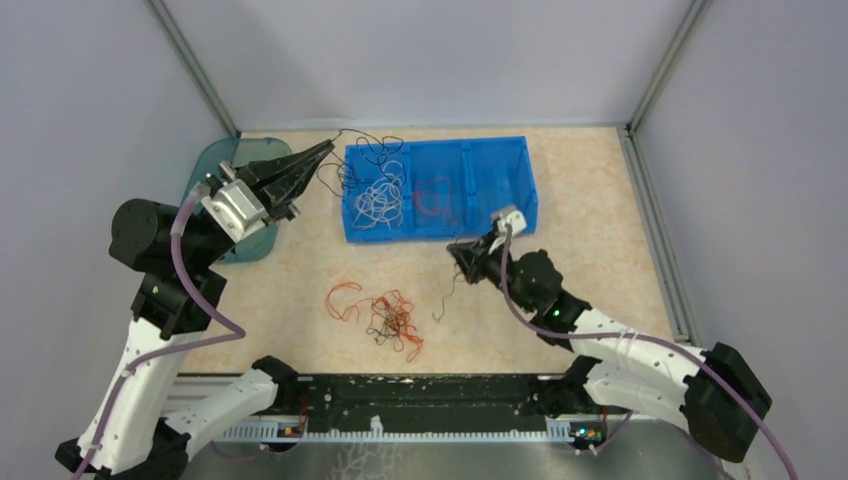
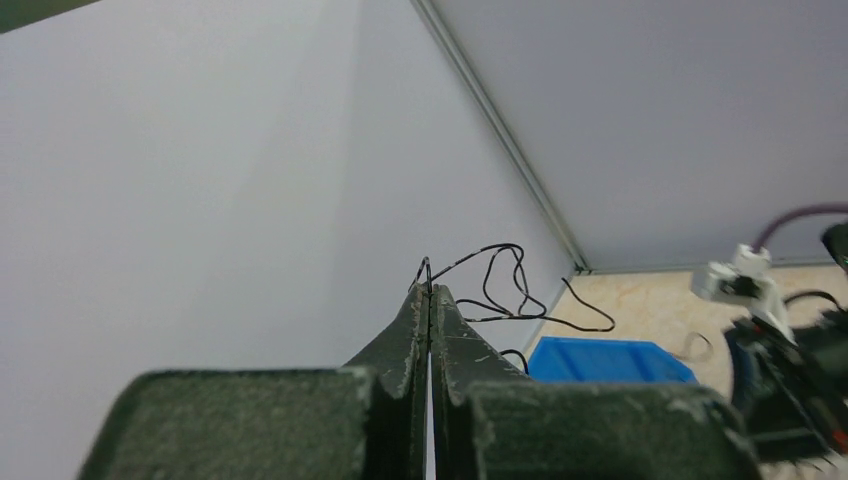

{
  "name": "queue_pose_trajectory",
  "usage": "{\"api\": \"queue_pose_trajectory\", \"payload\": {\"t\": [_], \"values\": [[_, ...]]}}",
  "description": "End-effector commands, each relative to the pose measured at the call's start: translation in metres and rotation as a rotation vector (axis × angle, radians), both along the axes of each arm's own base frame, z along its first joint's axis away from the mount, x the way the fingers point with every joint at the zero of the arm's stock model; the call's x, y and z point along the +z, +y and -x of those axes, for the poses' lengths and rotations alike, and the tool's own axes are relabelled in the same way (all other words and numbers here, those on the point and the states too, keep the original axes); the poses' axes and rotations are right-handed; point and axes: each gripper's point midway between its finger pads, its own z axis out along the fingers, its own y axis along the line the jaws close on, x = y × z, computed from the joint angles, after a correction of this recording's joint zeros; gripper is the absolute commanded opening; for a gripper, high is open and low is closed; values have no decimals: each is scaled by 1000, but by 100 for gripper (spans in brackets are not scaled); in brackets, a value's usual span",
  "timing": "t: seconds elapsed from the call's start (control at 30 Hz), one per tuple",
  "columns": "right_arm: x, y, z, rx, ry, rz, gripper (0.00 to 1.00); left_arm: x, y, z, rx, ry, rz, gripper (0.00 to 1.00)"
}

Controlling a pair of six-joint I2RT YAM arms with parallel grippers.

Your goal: Untangle the cables

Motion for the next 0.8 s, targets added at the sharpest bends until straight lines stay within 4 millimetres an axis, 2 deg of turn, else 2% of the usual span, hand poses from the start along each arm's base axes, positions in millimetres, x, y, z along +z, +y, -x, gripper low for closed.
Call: {"api": "queue_pose_trajectory", "payload": {"t": [0.0,0.03,0.13,0.27,0.4,0.5,0.63,0.7,0.77], "values": [[53,-58,-66,-315,-108,123,3,-13,-8,10,-73,48,-16,0],[70,-68,-81,-374,-139,153,3,-17,-9,11,-84,59,-27,0],[87,-92,-124,-503,-168,278,4,-31,-13,12,-109,98,-54,0],[94,-121,-177,-667,-210,459,6,-41,-15,14,-126,130,-67,0],[99,-142,-221,-773,-255,593,6,-49,-17,16,-142,152,-73,0],[86,-149,-247,-807,-259,697,6,-53,-18,16,-148,161,-77,0],[63,-156,-269,-816,-240,779,7,-53,-18,17,-150,161,-77,0],[41,-154,-280,-786,-206,804,8,-53,-18,17,-151,164,-78,0],[29,-149,-287,-754,-183,806,11,-53,-18,17,-154,165,-78,0]]}}
